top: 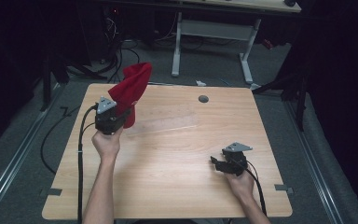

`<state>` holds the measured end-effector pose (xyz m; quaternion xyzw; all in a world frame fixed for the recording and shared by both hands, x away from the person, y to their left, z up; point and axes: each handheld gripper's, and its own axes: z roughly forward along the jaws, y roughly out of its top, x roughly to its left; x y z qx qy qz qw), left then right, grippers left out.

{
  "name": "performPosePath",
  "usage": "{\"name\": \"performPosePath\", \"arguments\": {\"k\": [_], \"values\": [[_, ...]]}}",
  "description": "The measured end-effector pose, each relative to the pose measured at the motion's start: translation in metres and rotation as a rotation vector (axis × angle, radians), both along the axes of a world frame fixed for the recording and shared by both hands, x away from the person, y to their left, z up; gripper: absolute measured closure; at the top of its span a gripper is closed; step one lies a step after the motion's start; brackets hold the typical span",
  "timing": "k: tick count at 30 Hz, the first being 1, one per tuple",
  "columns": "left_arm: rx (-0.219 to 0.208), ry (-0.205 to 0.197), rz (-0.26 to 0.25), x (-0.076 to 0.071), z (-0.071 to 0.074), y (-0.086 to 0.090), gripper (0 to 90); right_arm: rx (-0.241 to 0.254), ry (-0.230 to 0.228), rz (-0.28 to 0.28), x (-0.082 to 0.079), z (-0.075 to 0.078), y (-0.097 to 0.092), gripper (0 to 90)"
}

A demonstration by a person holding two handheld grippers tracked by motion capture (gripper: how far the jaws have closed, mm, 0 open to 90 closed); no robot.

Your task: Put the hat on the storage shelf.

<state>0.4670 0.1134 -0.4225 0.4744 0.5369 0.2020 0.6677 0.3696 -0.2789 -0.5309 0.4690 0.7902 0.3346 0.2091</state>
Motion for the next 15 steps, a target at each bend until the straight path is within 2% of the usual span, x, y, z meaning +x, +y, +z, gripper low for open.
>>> {"name": "performPosePath", "arguments": {"k": [4, 9, 15], "values": [[0.007, 0.002, 0.013, 0.0054, -0.0049, 0.0001, 84.7, 0.0, 0.0, 0.0, -0.0001, 0.0, 0.0, 36.8], [-0.008, -0.009, 0.021, 0.0074, -0.0048, 0.0003, 84.5, 0.0, 0.0, -0.001, -0.0001, 0.0, 0.0001, 36.8], [-0.003, -0.021, 0.027, 0.0079, -0.0055, 0.0008, 84.6, 0.0, 0.0, 0.0, -0.0001, 0.0, 0.0001, 36.8]]}}
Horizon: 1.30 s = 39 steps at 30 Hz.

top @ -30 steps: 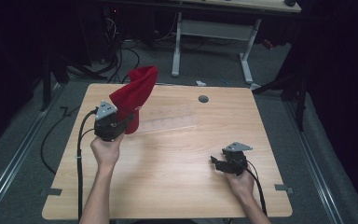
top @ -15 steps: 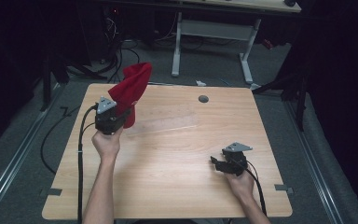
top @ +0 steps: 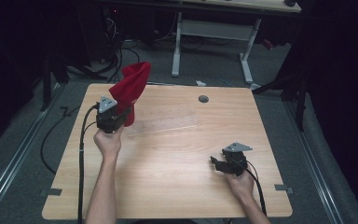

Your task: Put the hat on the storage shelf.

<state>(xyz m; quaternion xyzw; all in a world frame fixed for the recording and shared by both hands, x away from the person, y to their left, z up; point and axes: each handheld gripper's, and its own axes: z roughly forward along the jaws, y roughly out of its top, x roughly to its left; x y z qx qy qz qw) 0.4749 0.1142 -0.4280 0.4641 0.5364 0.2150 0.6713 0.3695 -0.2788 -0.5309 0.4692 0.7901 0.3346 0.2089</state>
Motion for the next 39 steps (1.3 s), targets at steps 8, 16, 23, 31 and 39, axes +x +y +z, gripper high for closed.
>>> {"name": "performPosePath", "arguments": {"k": [8, 16, 23, 31, 39], "values": [[0.021, 0.004, 0.006, 0.003, -0.006, -0.002, 84.5, 0.0, 0.0, 0.0, 0.0, 0.0, 0.0, 36.8], [-0.026, 0.009, 0.03, 0.004, -0.017, 0.0, 84.4, -0.001, -0.001, 0.001, 0.0, 0.0, 0.0, 36.8], [-0.027, 0.031, 0.032, 0.001, -0.023, 0.002, 84.3, -0.001, -0.001, 0.001, 0.0, 0.0, 0.0, 36.7], [-0.046, 0.069, 0.042, -0.001, -0.035, 0.006, 84.0, -0.001, -0.001, 0.001, 0.0, 0.0, 0.0, 36.7], [-0.052, 0.096, 0.031, -0.003, -0.039, 0.008, 83.1, -0.001, -0.001, 0.001, 0.0, 0.0, 0.0, 36.7]]}}
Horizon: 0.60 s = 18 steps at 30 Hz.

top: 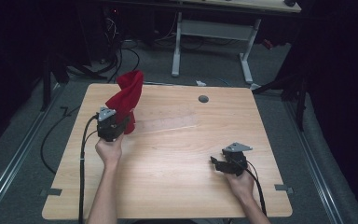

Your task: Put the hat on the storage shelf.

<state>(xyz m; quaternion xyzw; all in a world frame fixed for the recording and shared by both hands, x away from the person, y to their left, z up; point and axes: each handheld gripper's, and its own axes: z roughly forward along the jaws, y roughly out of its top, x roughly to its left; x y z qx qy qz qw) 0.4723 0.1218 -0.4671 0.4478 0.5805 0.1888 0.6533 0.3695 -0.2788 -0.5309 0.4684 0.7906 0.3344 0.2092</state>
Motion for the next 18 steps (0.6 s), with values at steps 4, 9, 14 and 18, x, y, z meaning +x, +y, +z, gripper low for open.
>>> {"name": "performPosePath", "arguments": {"k": [4, 9, 14, 18], "values": [[0.028, 0.015, 0.007, -0.0008, -0.0004, 0.0024, 77.1, 0.0, 0.0, 0.001, 0.0, 0.0, 0.0, 36.6], [0.042, 0.02, 0.018, -0.0012, -0.0003, 0.003, 68.3, 0.0, 0.0, 0.001, 0.0, 0.0, 0.0, 36.6], [0.052, 0.026, 0.018, -0.0027, 0.0, 0.001, 54.0, 0.0, 0.0, 0.001, 0.0, 0.0, 0.0, 36.6], [0.069, 0.033, 0.026, -0.0041, 0.0006, 0.0021, 47.8, 0.0, 0.0, 0.001, 0.0, 0.0, 0.0, 36.6]]}}
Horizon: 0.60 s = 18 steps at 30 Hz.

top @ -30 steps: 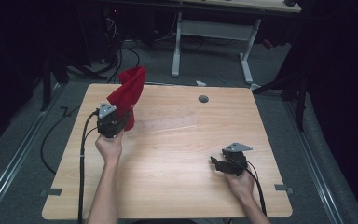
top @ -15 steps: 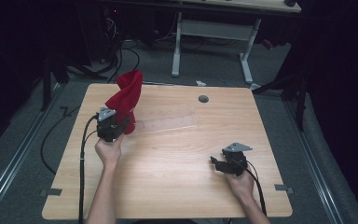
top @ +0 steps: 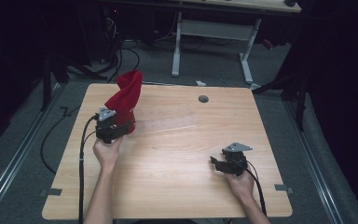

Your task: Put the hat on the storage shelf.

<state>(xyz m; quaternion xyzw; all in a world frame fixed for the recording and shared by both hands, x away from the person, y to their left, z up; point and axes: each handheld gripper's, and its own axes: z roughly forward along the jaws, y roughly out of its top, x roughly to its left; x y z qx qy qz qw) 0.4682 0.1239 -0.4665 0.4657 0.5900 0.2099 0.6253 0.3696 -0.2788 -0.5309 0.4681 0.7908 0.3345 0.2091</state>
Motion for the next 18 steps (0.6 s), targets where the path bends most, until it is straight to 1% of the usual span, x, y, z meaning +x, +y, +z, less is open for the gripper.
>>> {"name": "performPosePath", "arguments": {"k": [4, 7, 10, 13, 15, 17, 18], "values": [[0.009, -0.003, -0.003, -0.003, 0.003, 0.001, 44.4, 0.0, 0.0, 0.0, 0.0, 0.0, 0.0, 36.5], [0.007, 0.005, -0.004, -0.005, 0.004, 0.002, 43.8, 0.0, 0.0, 0.0, 0.0, 0.0, 0.0, 36.5], [0.022, 0.02, -0.01, -0.008, 0.005, 0.002, 43.7, 0.0, 0.0, 0.0, 0.0, 0.0, 0.0, 36.5], [0.039, 0.02, -0.011, -0.01, 0.005, 0.001, 43.3, 0.0, 0.0, 0.0, 0.0, 0.0, 0.0, 36.5], [0.027, 0.01, -0.008, -0.012, 0.006, 0.002, 43.2, 0.0, 0.0, 0.0, 0.0, 0.0, 0.0, 36.5], [0.014, 0.012, -0.006, -0.013, 0.006, 0.003, 43.0, 0.0, 0.0, 0.001, 0.0, 0.0, 0.0, 36.5], [0.015, 0.015, -0.004, -0.014, 0.005, 0.004, 42.8, 0.0, 0.0, 0.0, 0.0, 0.0, 0.0, 36.5]]}}
